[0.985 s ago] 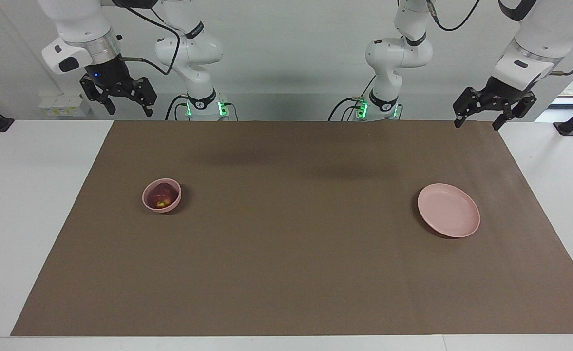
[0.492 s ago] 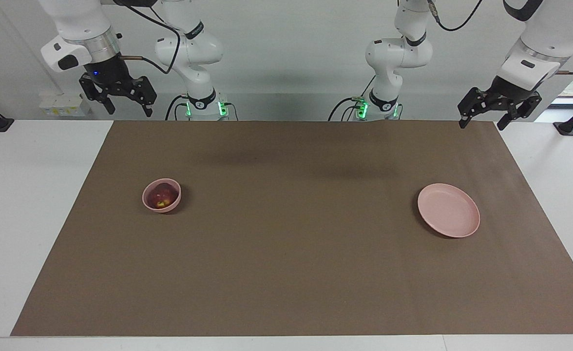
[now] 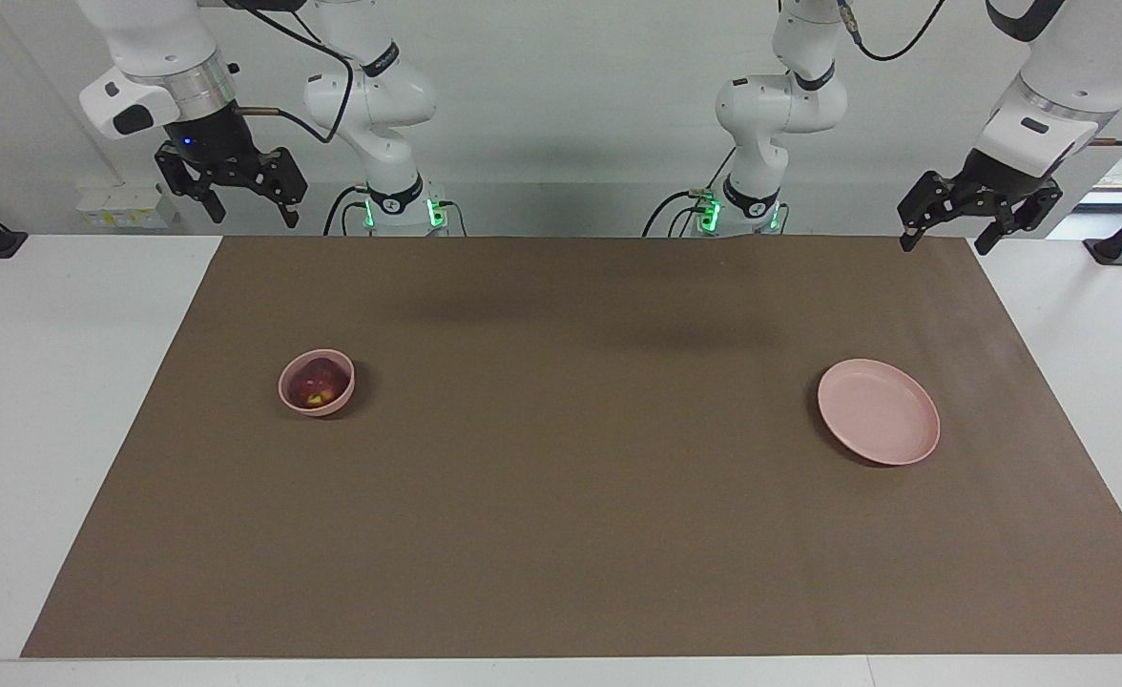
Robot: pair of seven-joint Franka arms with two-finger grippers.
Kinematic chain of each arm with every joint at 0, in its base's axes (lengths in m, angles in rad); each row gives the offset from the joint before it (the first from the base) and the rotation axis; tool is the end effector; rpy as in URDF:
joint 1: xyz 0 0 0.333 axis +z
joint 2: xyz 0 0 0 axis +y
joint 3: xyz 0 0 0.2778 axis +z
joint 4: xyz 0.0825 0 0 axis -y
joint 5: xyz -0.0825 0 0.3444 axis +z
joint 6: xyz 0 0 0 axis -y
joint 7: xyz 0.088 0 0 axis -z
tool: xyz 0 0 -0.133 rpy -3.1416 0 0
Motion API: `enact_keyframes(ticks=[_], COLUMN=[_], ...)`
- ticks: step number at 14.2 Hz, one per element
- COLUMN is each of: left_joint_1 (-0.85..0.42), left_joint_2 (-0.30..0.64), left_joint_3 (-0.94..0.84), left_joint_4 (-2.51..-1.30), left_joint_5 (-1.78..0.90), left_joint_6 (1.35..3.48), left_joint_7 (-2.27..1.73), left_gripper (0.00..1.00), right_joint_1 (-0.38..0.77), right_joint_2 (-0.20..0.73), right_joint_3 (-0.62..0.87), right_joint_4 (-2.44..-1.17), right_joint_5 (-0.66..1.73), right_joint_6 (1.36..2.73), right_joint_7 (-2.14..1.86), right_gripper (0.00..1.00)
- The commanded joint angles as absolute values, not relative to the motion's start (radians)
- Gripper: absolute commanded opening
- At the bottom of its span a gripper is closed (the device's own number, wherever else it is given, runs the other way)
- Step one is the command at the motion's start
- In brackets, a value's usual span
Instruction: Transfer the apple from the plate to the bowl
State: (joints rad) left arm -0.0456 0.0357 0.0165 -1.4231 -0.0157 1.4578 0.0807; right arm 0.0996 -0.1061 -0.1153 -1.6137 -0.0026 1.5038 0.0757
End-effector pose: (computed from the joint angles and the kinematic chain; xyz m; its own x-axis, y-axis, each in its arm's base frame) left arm 0.5130 -0.0173 0.5951 0.9938 -0.1113 0.0002 -0.1113 -0.9937 0.0150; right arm 0.4787 -0.0107 0.5884 0.9959 -0.0907 -0.0052 -0.0908 -0.9958 -0.0092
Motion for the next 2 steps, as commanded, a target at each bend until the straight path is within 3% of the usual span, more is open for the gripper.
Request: enact_keyframes(ticks=[1,2], left_joint_1=[-0.049,-0.049], left_joint_2=[0.015,0.015], left_joint_3=[0.018,0.018], left_joint_4=[-1.451,-1.451], left_joint_5=[0.011,0.017], left_joint_6=[1.479,1.479], left_joint_7=[0.095,0.095], left_gripper=[1.00,1.00], right_joint_1=[0.094,0.094], right_joint_2=[-0.118,-0.120], right_joint_3=[-0.115,-0.114], right_joint_4=[-1.620,-1.620], right_joint_5=[0.021,0.020], right_joint_6=[1.500,1.496], right_joint_7=[0.060,0.060], right_gripper=[1.00,1.00])
